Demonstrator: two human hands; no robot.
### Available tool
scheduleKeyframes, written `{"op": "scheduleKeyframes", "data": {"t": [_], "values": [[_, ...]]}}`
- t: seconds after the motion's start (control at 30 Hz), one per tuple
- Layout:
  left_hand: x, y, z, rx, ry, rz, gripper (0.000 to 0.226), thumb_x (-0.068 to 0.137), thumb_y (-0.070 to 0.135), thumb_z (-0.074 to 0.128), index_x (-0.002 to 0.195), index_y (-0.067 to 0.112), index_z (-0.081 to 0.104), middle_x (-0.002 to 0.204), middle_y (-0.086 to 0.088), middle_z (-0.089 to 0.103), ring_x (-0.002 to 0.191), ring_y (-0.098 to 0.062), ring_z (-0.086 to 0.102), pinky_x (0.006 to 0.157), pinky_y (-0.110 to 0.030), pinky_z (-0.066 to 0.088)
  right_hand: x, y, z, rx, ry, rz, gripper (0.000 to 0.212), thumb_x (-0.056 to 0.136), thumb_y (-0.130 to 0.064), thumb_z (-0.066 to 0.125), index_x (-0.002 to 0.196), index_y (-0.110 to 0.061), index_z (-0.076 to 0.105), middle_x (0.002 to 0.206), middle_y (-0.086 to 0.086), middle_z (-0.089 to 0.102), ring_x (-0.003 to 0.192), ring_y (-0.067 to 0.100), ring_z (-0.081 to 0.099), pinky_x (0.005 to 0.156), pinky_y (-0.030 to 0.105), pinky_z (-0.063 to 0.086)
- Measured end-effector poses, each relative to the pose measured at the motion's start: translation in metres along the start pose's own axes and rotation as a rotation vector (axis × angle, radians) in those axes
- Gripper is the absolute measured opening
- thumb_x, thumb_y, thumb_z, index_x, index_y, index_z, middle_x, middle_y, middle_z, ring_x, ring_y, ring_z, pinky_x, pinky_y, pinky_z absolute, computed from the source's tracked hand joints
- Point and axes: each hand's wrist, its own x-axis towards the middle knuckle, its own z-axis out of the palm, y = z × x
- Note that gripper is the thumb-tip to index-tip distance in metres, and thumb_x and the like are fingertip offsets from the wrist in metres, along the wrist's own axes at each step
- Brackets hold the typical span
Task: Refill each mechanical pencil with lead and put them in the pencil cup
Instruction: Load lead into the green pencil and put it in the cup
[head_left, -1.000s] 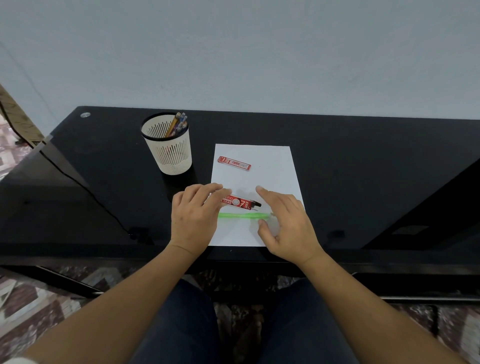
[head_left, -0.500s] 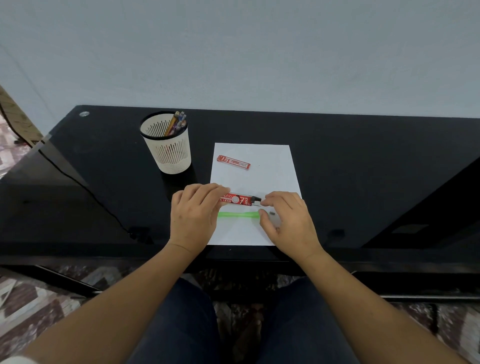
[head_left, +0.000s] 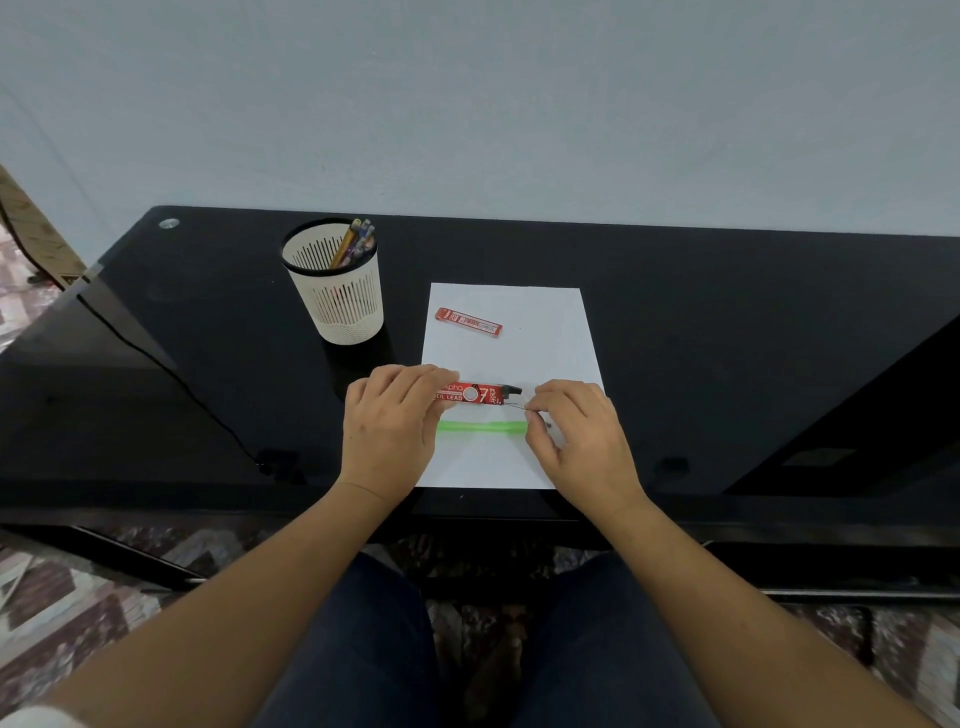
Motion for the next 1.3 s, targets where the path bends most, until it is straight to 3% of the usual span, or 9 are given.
{"op": "scheduleKeyframes", "data": {"t": [0.27, 0.43, 0.7, 1.03, 1.3], "values": [[0.0009, 0.0004, 0.0015, -0.009, -0.017, -0.090, 0.027, 0.093, 0.031, 0.051, 0.110, 0.016, 0.065, 0.102, 0.004, 0.068, 0.098, -0.017, 0.057, 0.084, -0.032, 0.035, -0.0002, -0.0030, -0.0042, 0.068, 0.070, 0.134, 0.019, 0.088, -0.019, 0.048, 0.089, -0.008, 0.063, 0.102, 0.005, 0.063, 0.098, 0.017, 0.055, 0.083, 0.035, 0.048], [0.0020, 0.0022, 0.0007, -0.002, -0.064, -0.231, 0.025, 0.089, 0.023, 0.064, 0.112, 0.015, 0.061, 0.101, 0.005, 0.068, 0.098, -0.018, 0.059, 0.086, -0.032, 0.029, 0.0010, -0.0043, -0.0080, 0.130, 0.105, 0.239, 0.018, 0.088, -0.018, 0.041, 0.085, -0.009, 0.057, 0.102, 0.003, 0.059, 0.098, 0.014, 0.052, 0.083, 0.039, 0.048], [0.0027, 0.0048, 0.0001, 0.019, -0.048, -0.273, 0.026, 0.091, 0.028, 0.060, 0.109, 0.010, 0.056, 0.095, 0.001, 0.068, 0.082, -0.020, 0.062, 0.082, -0.033, 0.026, 0.0012, -0.0026, -0.0059, 0.107, 0.082, 0.208, 0.017, 0.087, -0.018, 0.043, 0.084, -0.009, 0.058, 0.099, 0.002, 0.060, 0.096, 0.016, 0.054, 0.081, 0.037, 0.048], [0.0010, 0.0020, 0.0001, 0.034, -0.029, -0.184, 0.024, 0.087, 0.021, 0.068, 0.111, 0.020, 0.065, 0.107, 0.006, 0.067, 0.101, -0.018, 0.058, 0.085, -0.037, 0.032, 0.0003, -0.0013, -0.0043, 0.085, 0.079, 0.162, 0.016, 0.087, -0.017, 0.047, 0.085, -0.008, 0.060, 0.097, 0.003, 0.061, 0.094, 0.016, 0.055, 0.081, 0.037, 0.048], [0.0036, -0.0019, 0.0021, -0.012, -0.143, -0.346, 0.030, 0.087, 0.024, 0.065, 0.116, 0.028, 0.065, 0.115, 0.010, 0.063, 0.109, -0.017, 0.049, 0.087, -0.034, 0.026, 0.0008, -0.0004, -0.0040, 0.072, 0.052, 0.193, 0.012, 0.085, -0.017, 0.048, 0.083, -0.011, 0.059, 0.093, 0.000, 0.060, 0.091, 0.015, 0.055, 0.080, 0.034, 0.047]]}}
